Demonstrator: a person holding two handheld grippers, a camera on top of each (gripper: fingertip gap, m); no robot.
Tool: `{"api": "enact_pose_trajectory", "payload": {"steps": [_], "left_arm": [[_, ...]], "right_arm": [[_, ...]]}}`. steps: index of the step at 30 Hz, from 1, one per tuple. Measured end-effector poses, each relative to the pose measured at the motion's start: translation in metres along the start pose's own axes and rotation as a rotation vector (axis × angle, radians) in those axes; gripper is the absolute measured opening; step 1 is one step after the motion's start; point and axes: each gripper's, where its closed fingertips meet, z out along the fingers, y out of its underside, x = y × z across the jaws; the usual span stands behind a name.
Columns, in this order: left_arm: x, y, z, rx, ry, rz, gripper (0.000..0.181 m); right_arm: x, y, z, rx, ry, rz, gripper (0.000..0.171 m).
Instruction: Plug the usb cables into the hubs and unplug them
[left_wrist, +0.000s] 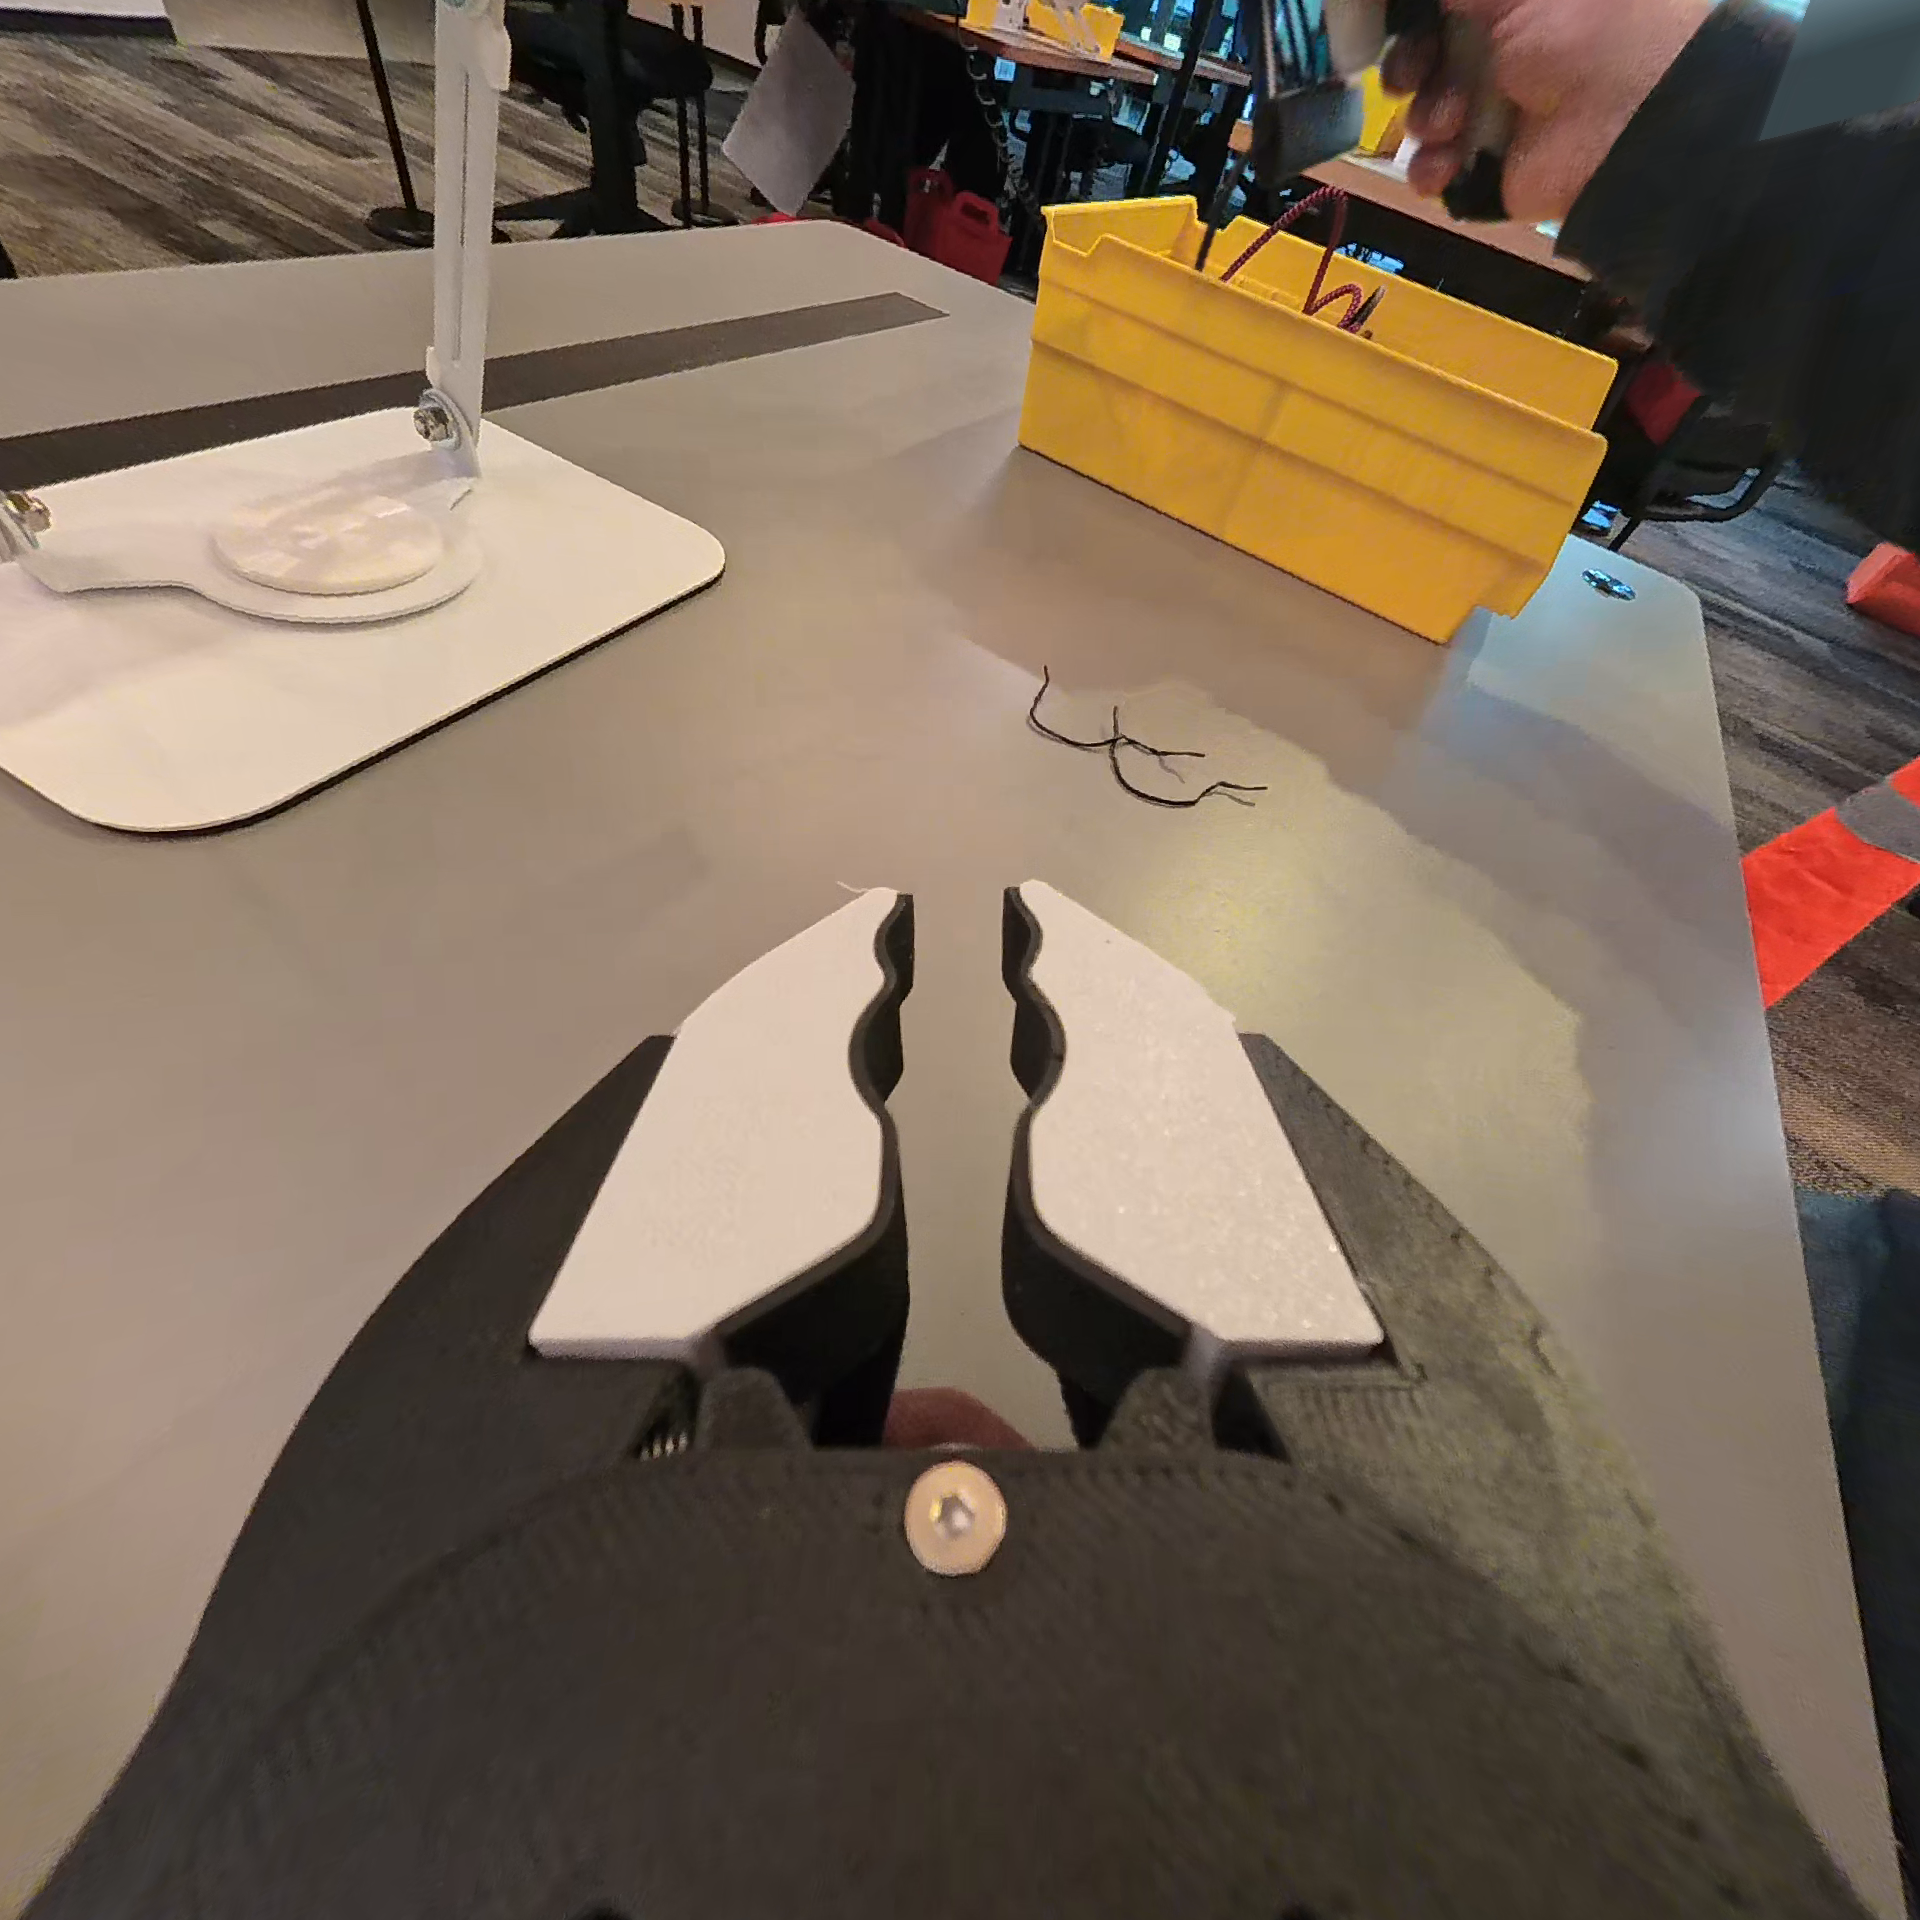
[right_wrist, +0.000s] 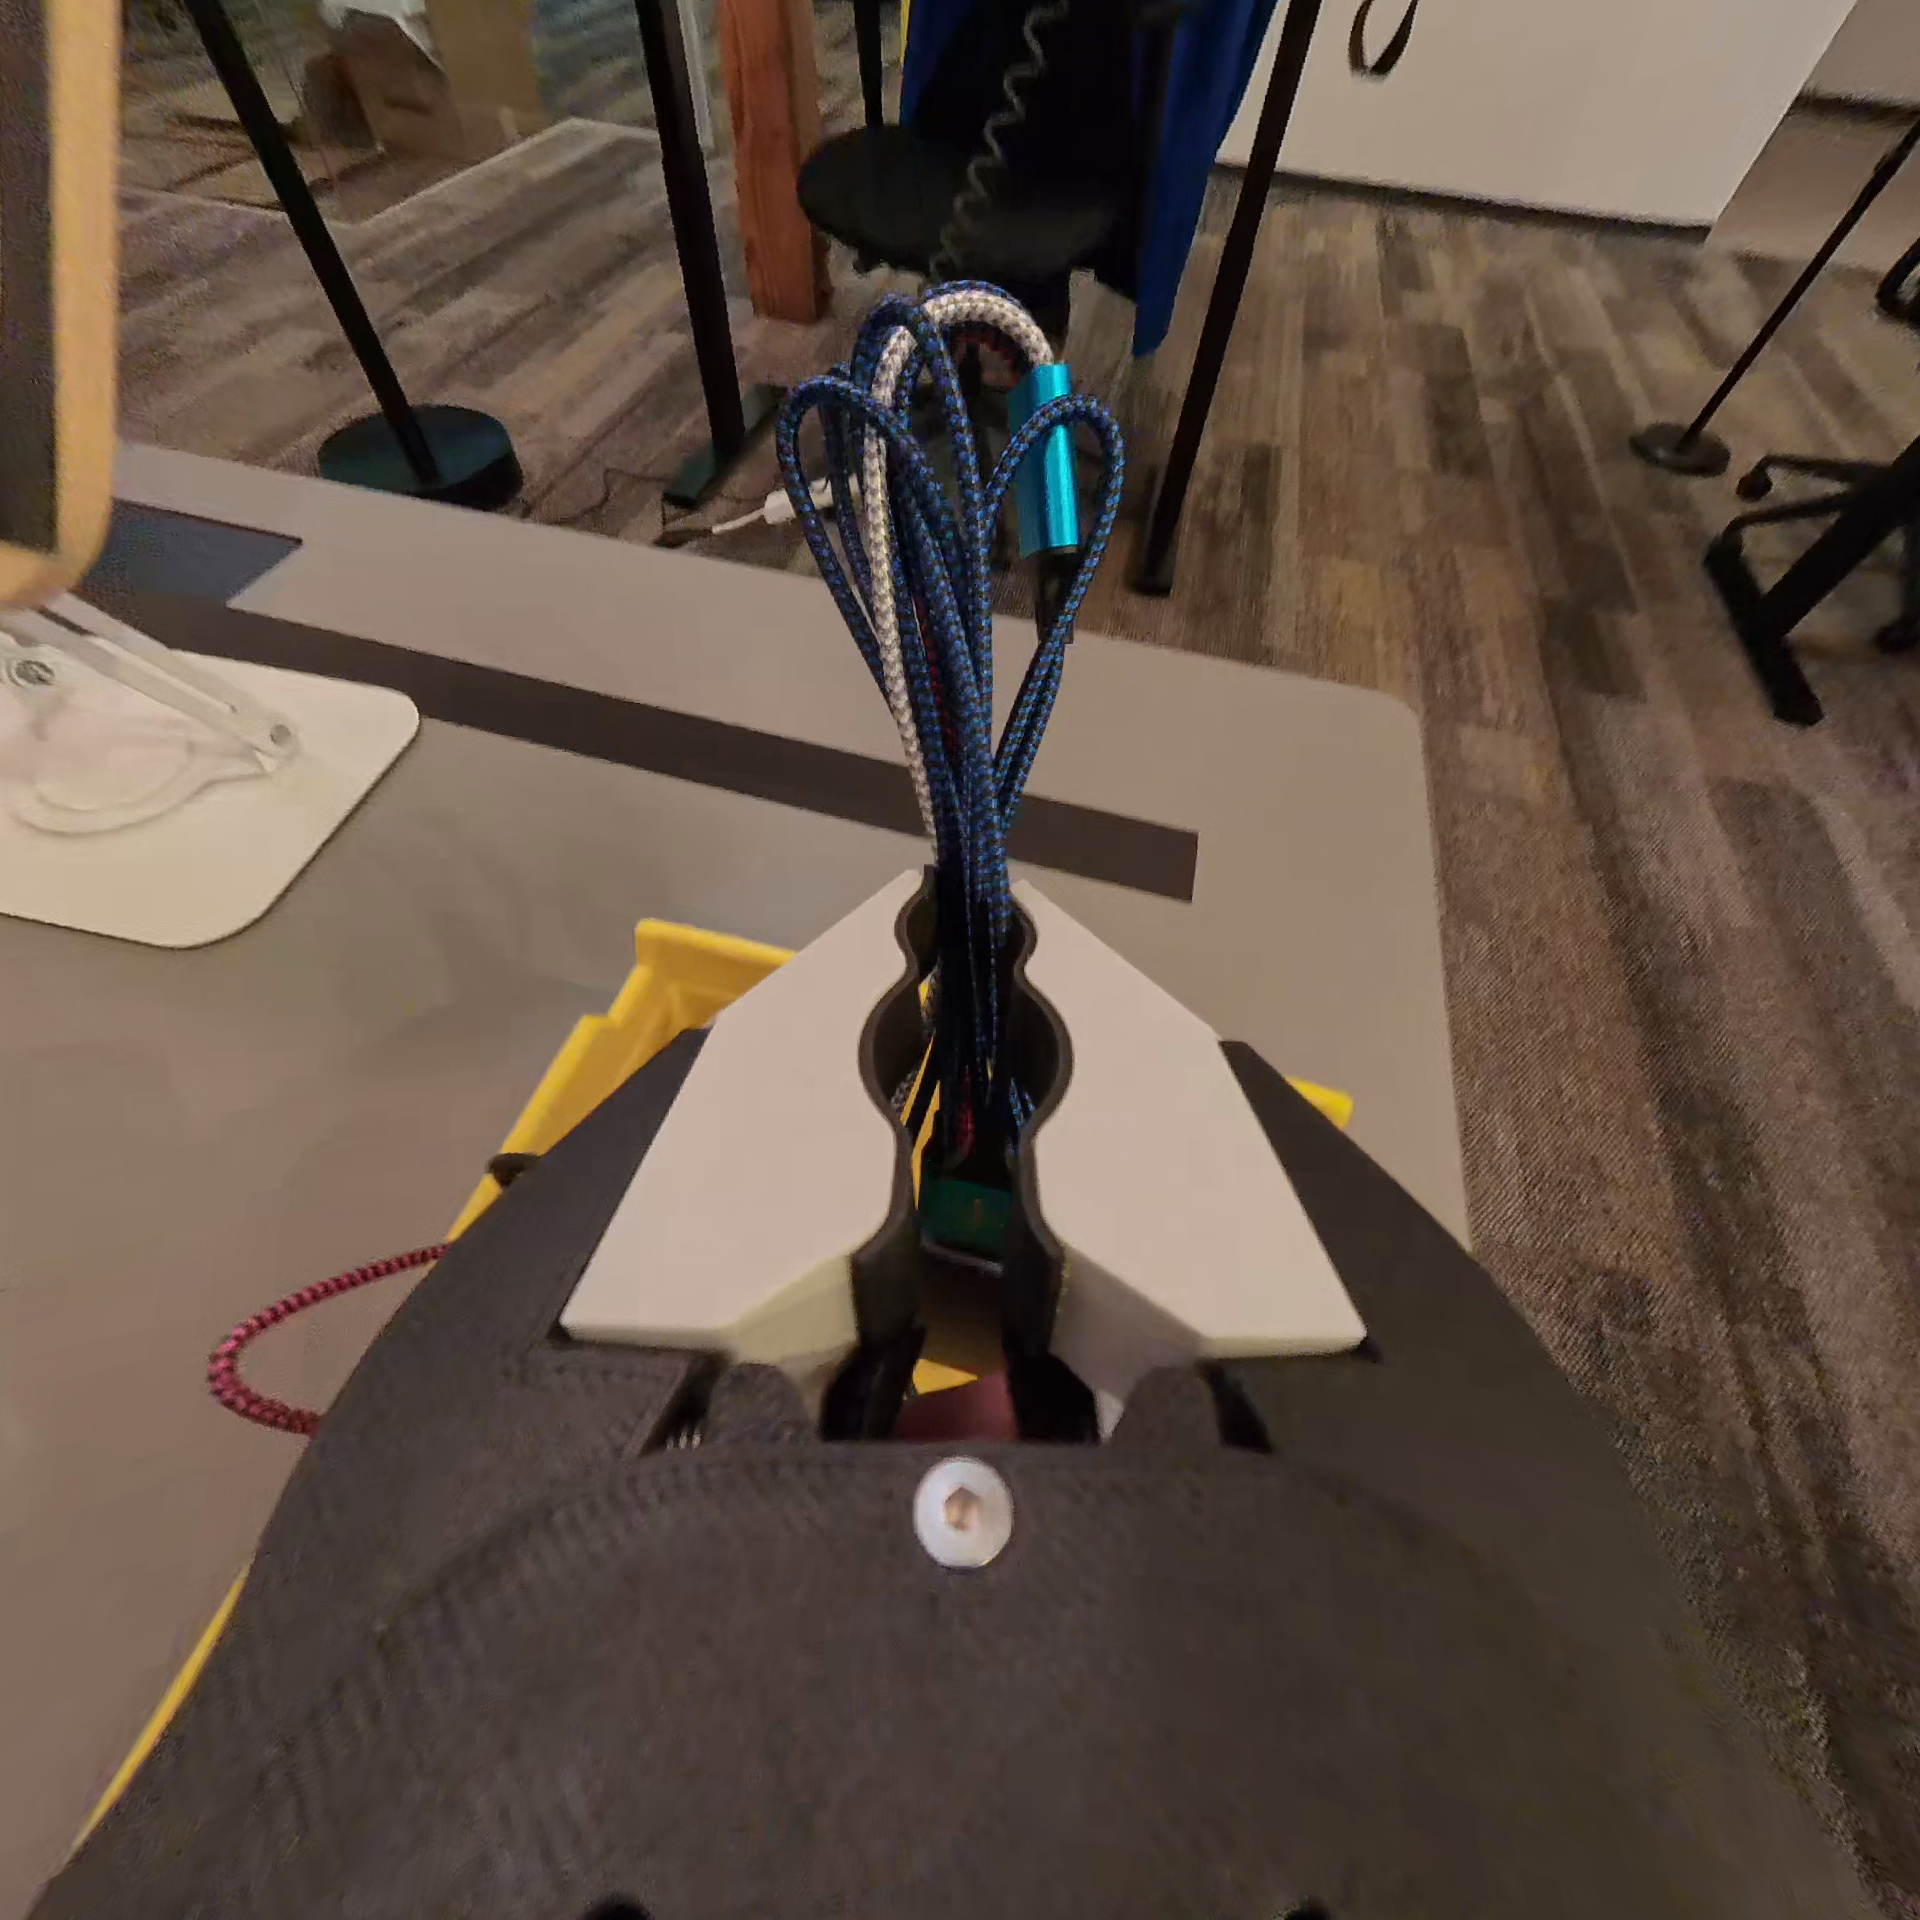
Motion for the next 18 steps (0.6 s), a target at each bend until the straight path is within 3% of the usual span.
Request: {"api": "enact_pose_trajectory", "payload": {"steps": [10, 18], "left_arm": [[-0.001, 0.0, 0.001, -0.002, -0.005, -0.006, 0.016], [-0.001, 0.002, 0.002, -0.017, -0.01, 0.0, 0.016]], "right_arm": [[0.015, 0.109, 0.028, -0.444, 0.041, -0.148, 0.006], [0.027, 0.135, 0.024, -0.743, 0.128, -0.369, 0.01]]}}
